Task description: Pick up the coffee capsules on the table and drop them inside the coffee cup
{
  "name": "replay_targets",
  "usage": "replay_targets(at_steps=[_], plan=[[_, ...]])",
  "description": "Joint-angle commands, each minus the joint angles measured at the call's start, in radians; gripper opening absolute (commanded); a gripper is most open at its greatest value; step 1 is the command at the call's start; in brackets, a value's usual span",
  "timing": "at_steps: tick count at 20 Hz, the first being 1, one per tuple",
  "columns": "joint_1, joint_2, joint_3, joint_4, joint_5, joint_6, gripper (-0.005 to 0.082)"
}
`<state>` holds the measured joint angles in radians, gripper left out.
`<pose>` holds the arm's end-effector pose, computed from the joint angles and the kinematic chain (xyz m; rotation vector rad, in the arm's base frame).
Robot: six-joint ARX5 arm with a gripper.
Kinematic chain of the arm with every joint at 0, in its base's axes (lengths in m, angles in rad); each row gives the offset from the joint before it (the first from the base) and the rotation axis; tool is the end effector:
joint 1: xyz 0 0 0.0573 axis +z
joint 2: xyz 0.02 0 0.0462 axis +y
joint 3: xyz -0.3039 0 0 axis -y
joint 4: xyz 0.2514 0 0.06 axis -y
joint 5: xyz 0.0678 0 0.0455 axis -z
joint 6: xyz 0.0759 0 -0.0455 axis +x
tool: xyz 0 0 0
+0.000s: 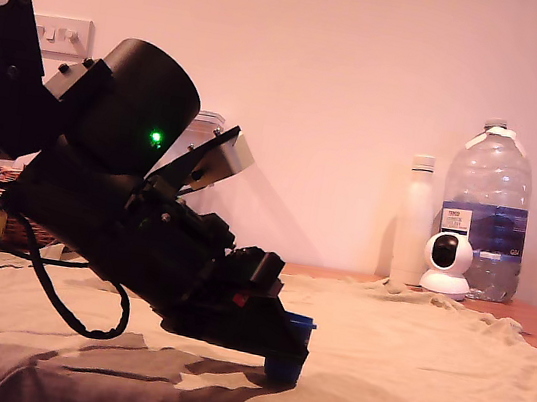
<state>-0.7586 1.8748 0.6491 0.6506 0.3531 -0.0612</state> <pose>0.2499 -0.2730 0.1016 0.0686 0.6251 -1.0604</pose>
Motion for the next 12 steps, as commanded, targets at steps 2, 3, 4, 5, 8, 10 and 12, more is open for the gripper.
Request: replay_targets(at_steps=[2, 3, 4, 5, 8, 10, 12], plan=[[-0.003, -0.021, 0.01, 0.0, 0.027, 0.003, 0.0246], [-0.003, -0.04, 0.01, -0.005, 0.029, 0.003, 0.0246], [-0.003, -0.063, 0.01, -0.016, 0.028, 0.01, 0.0246], [-0.003, -0.089, 0.01, -0.031, 0.028, 0.018, 0.0246], [-0.002, -0.164, 0.01, -0.091, 0.027, 0.051, 0.0246], [0.0, -0.215, 0.01, -0.141, 0.026, 0.071, 0.0246], [0.007, -0.264, 0.01, -0.188, 0.024, 0.09, 0.0246]])
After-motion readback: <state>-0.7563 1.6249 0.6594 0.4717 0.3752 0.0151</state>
